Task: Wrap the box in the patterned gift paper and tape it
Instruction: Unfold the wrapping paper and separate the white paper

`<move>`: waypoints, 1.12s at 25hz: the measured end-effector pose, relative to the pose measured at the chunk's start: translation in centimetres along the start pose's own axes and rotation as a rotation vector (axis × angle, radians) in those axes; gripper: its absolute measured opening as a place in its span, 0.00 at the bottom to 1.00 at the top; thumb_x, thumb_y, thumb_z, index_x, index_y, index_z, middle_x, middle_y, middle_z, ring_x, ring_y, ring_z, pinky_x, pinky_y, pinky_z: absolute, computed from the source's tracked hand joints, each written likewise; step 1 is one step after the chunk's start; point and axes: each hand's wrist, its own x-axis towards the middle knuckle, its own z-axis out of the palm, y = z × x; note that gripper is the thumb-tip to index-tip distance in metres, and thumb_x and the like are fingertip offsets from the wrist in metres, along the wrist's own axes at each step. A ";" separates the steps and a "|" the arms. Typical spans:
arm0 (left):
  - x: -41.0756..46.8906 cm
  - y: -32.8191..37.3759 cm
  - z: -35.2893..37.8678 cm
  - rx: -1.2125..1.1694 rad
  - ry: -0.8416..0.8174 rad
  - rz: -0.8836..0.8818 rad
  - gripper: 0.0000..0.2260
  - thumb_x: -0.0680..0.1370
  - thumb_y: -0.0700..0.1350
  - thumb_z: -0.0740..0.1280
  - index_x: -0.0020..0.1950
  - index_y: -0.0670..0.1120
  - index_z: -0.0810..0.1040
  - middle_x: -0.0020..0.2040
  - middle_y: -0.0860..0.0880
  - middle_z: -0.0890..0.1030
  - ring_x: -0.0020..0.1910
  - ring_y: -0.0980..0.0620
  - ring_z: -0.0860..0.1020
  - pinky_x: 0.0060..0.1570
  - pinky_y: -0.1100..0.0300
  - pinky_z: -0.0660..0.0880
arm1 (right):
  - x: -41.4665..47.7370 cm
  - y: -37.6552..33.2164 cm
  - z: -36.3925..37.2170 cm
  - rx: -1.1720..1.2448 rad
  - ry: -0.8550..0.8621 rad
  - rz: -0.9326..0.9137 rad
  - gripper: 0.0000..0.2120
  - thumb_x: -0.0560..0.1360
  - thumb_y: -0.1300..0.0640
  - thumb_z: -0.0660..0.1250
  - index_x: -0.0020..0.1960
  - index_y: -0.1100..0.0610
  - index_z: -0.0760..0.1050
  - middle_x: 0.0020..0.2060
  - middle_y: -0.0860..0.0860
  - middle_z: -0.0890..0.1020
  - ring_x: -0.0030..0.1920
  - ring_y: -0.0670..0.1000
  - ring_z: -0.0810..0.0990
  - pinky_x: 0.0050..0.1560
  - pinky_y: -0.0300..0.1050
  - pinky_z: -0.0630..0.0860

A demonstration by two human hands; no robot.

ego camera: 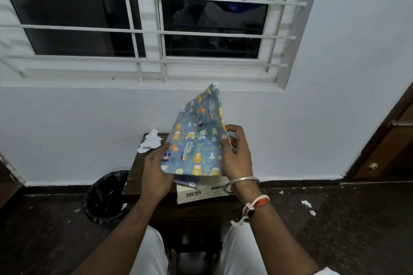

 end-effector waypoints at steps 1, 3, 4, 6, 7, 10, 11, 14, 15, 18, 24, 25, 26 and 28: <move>0.5 0.3 -0.1 -0.016 0.064 -0.027 0.27 0.74 0.43 0.72 0.72 0.57 0.75 0.66 0.52 0.79 0.64 0.52 0.77 0.61 0.51 0.78 | -0.5 -0.9 0.4 0.061 -0.054 0.012 0.06 0.84 0.56 0.63 0.59 0.46 0.73 0.47 0.44 0.83 0.47 0.46 0.82 0.47 0.44 0.77; 1.0 1.5 -1.0 -0.017 0.130 -0.126 0.24 0.75 0.37 0.70 0.68 0.57 0.80 0.61 0.56 0.83 0.58 0.54 0.80 0.54 0.58 0.75 | -0.7 -2.2 0.3 0.192 -0.167 0.063 0.08 0.84 0.50 0.63 0.62 0.48 0.74 0.46 0.42 0.84 0.48 0.42 0.82 0.51 0.44 0.79; 1.2 2.3 -1.7 -0.023 0.132 -0.155 0.23 0.76 0.36 0.69 0.66 0.56 0.82 0.57 0.56 0.83 0.55 0.54 0.80 0.51 0.59 0.73 | -0.6 -2.9 -0.2 0.210 -0.194 0.041 0.12 0.83 0.45 0.62 0.64 0.47 0.74 0.49 0.41 0.84 0.51 0.41 0.82 0.55 0.43 0.80; 1.7 3.5 -3.0 -0.048 0.144 -0.214 0.13 0.78 0.39 0.69 0.60 0.52 0.84 0.48 0.53 0.84 0.49 0.50 0.79 0.46 0.58 0.71 | 0.0 -3.5 -1.3 0.120 -0.123 -0.080 0.17 0.82 0.40 0.62 0.67 0.46 0.73 0.59 0.41 0.82 0.61 0.41 0.80 0.59 0.36 0.76; 2.1 4.0 -3.4 -0.076 0.158 -0.264 0.07 0.80 0.41 0.68 0.55 0.48 0.84 0.43 0.51 0.83 0.46 0.47 0.78 0.43 0.57 0.70 | 0.2 -3.5 -1.8 0.075 -0.021 -0.114 0.18 0.82 0.42 0.63 0.68 0.47 0.72 0.62 0.42 0.80 0.64 0.42 0.78 0.59 0.30 0.73; 3.5 4.9 -3.8 -0.187 0.200 -0.359 0.11 0.81 0.46 0.67 0.43 0.41 0.78 0.35 0.47 0.78 0.40 0.42 0.78 0.33 0.57 0.68 | 0.9 -2.3 -2.9 0.016 0.274 -0.111 0.23 0.81 0.43 0.67 0.71 0.52 0.70 0.68 0.46 0.74 0.69 0.43 0.72 0.61 0.26 0.67; 3.9 5.4 -3.9 -0.216 0.212 -0.360 0.13 0.81 0.48 0.67 0.42 0.40 0.77 0.35 0.46 0.78 0.38 0.43 0.77 0.32 0.57 0.67 | 1.1 -1.6 -3.4 0.018 0.299 -0.107 0.26 0.79 0.38 0.65 0.72 0.50 0.69 0.70 0.45 0.73 0.70 0.44 0.70 0.67 0.33 0.68; 5.9 6.5 -4.3 -0.393 0.257 -0.335 0.13 0.80 0.53 0.69 0.48 0.43 0.80 0.39 0.49 0.82 0.38 0.51 0.80 0.36 0.57 0.73 | 2.0 0.2 -4.3 0.033 0.165 -0.034 0.31 0.75 0.29 0.62 0.73 0.41 0.67 0.73 0.39 0.70 0.73 0.46 0.70 0.71 0.48 0.69; 6.6 6.7 -4.2 -0.490 0.230 -0.331 0.11 0.80 0.53 0.71 0.51 0.45 0.82 0.42 0.50 0.84 0.41 0.53 0.82 0.39 0.58 0.77 | 2.4 0.5 -4.4 0.010 0.100 -0.016 0.32 0.74 0.29 0.65 0.74 0.40 0.67 0.73 0.38 0.70 0.73 0.45 0.69 0.70 0.46 0.68; 8.3 6.1 -3.1 -0.663 0.080 -0.423 0.12 0.78 0.50 0.75 0.58 0.45 0.82 0.51 0.46 0.86 0.49 0.46 0.85 0.51 0.48 0.82 | 3.3 2.0 -4.2 -0.089 -0.049 0.086 0.31 0.74 0.39 0.74 0.73 0.43 0.67 0.67 0.37 0.73 0.66 0.33 0.72 0.65 0.35 0.69; 9.9 1.5 0.3 -0.461 0.061 -0.486 0.27 0.70 0.51 0.82 0.61 0.45 0.72 0.55 0.43 0.83 0.52 0.44 0.84 0.53 0.44 0.82 | 3.0 8.1 -5.4 -0.037 0.043 0.399 0.14 0.74 0.61 0.77 0.59 0.56 0.81 0.40 0.56 0.85 0.36 0.50 0.82 0.35 0.41 0.78; 9.7 0.8 1.0 -0.394 0.064 -0.459 0.29 0.70 0.49 0.81 0.63 0.48 0.68 0.57 0.44 0.81 0.54 0.44 0.83 0.55 0.45 0.81 | 2.2 9.0 -5.6 -0.060 0.049 0.427 0.12 0.74 0.61 0.77 0.57 0.56 0.82 0.38 0.56 0.85 0.33 0.49 0.81 0.34 0.40 0.77; 9.5 0.2 1.8 -0.331 0.031 -0.424 0.31 0.72 0.48 0.80 0.66 0.49 0.65 0.59 0.45 0.80 0.57 0.43 0.82 0.57 0.47 0.79 | 1.5 9.9 -5.5 -0.077 0.046 0.448 0.11 0.74 0.61 0.77 0.56 0.56 0.83 0.38 0.56 0.86 0.32 0.49 0.80 0.34 0.40 0.76; 8.8 -0.2 3.1 -0.162 -0.118 -0.356 0.33 0.74 0.48 0.78 0.73 0.48 0.65 0.66 0.46 0.77 0.65 0.43 0.78 0.63 0.49 0.75 | 0.4 11.2 -5.3 -0.082 0.035 0.463 0.13 0.73 0.58 0.78 0.57 0.55 0.83 0.36 0.56 0.85 0.33 0.50 0.80 0.37 0.42 0.77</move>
